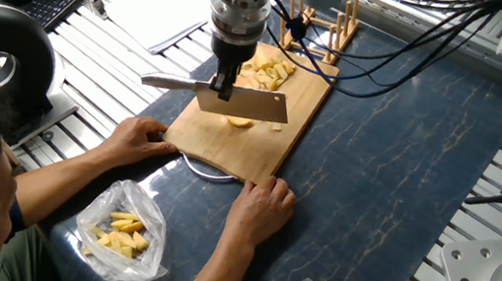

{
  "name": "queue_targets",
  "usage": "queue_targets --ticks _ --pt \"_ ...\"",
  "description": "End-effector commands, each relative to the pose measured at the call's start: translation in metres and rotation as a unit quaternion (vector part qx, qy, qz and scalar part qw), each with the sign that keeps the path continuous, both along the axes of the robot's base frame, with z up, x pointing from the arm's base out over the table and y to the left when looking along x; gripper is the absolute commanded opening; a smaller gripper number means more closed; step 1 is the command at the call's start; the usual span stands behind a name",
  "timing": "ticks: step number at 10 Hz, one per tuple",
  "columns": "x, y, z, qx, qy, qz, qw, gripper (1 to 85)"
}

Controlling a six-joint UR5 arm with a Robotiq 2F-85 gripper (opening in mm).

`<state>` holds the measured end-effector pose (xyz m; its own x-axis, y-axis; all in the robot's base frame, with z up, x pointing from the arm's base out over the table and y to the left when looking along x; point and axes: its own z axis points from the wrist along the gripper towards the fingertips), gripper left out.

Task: Chop the potatoes

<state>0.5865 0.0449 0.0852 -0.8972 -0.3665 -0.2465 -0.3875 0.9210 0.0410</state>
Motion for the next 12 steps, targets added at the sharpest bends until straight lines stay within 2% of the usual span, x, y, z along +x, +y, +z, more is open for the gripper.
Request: queue_targets --ticks 1,12 --pt "-0.0002 0.0001 -0.0022 0.005 -0.005 -0.001 1.0 1.0" --pt "-0.0038 -0.0062 -0.0096 0.008 -0.013 0.005 0.9999 1.0"
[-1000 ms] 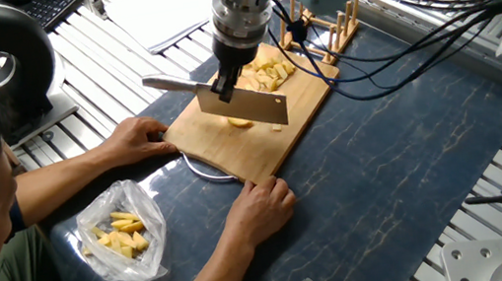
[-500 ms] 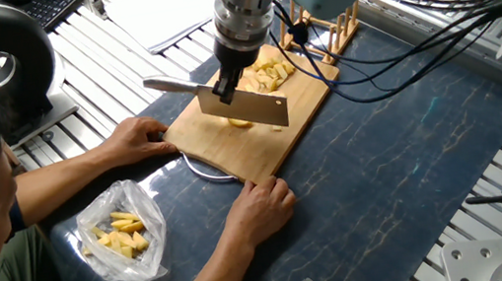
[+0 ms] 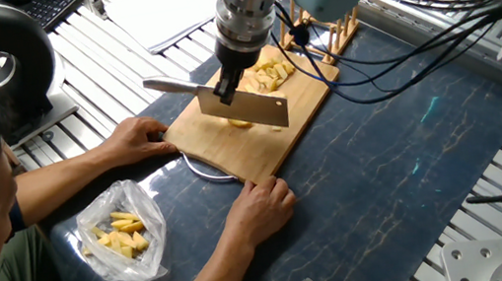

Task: Chop the potatoes

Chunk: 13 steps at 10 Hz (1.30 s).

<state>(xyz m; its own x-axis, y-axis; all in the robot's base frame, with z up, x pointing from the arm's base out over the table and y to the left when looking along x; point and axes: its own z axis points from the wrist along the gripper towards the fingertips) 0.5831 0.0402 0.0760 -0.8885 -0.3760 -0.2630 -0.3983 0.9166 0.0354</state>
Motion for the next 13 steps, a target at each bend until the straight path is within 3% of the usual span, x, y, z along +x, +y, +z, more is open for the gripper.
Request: queue_targets --ticks 1,8,12,13 --pt "-0.001 -0.004 -0.002 0.007 -0.007 0.001 1.0 1.0" --pt "-0.004 -0.008 -0.009 0.005 -0.027 0.005 0.9996 1.0" --pt "-0.003 -0.015 -0.021 0.002 -0.047 0.011 0.9988 1.0" --pt "-0.007 -0.018 -0.015 0.001 -0.038 0.012 0.9992 1.0"
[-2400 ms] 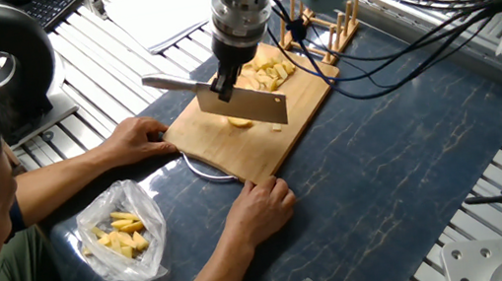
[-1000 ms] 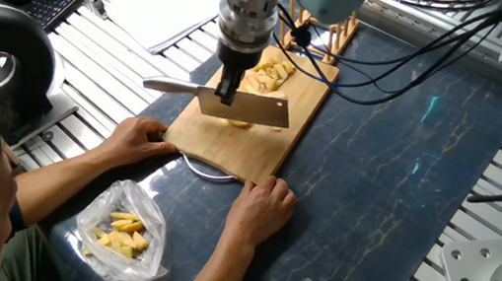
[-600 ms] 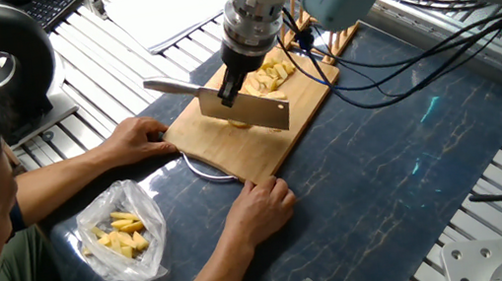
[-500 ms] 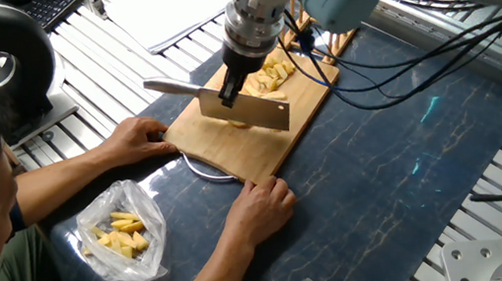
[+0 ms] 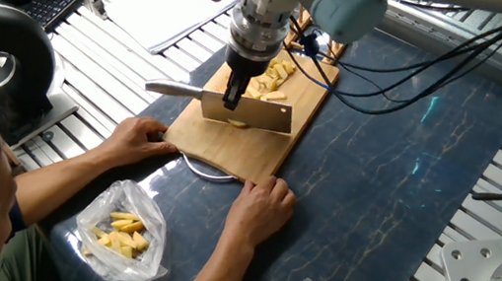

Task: Chop the potatoes

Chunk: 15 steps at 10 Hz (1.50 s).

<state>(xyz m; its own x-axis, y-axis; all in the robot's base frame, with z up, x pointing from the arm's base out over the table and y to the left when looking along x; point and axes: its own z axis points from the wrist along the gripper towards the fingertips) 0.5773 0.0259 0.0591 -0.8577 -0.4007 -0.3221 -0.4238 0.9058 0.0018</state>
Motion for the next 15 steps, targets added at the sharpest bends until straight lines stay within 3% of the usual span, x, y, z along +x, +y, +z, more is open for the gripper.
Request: queue_targets --ticks 1,2,5,6,10,15 --pt "-0.008 -0.008 0.016 0.001 0.018 0.001 0.9998 1.0" --pt "-0.012 -0.007 0.03 0.009 0.034 -0.002 0.9994 1.0" --pt "0.007 0.011 0.044 0.023 0.052 -0.027 0.998 1.0" --pt "0.009 0.013 0.045 0.015 0.053 -0.031 0.998 1.0" --pt "0.016 0.017 0.041 0.018 0.05 -0.035 0.998 1.0" --pt "0.024 0.02 0.051 0.011 0.058 -0.038 0.9975 1.0"
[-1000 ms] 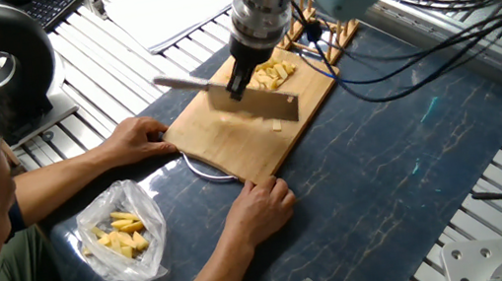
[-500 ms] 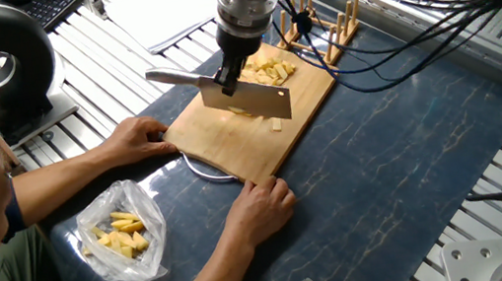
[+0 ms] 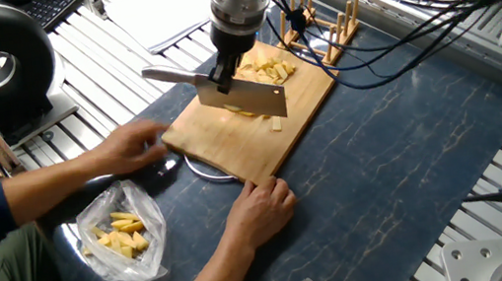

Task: Chop the potatoes

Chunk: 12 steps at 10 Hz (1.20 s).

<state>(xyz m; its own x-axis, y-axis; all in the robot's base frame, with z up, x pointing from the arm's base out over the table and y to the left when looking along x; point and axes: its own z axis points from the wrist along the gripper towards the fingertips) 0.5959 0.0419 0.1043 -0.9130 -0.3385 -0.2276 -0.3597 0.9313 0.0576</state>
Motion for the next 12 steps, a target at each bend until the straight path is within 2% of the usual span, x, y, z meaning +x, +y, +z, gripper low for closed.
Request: queue_targets --ticks 1,8,12 --pt "0.0074 0.0023 0.0088 0.0 0.003 -0.004 1.0 1.0" --pt "0.014 0.0007 0.0175 -0.006 0.009 -0.009 0.9999 1.0" --pt "0.0141 0.0012 0.0162 -0.01 0.008 -0.01 0.9999 1.0"
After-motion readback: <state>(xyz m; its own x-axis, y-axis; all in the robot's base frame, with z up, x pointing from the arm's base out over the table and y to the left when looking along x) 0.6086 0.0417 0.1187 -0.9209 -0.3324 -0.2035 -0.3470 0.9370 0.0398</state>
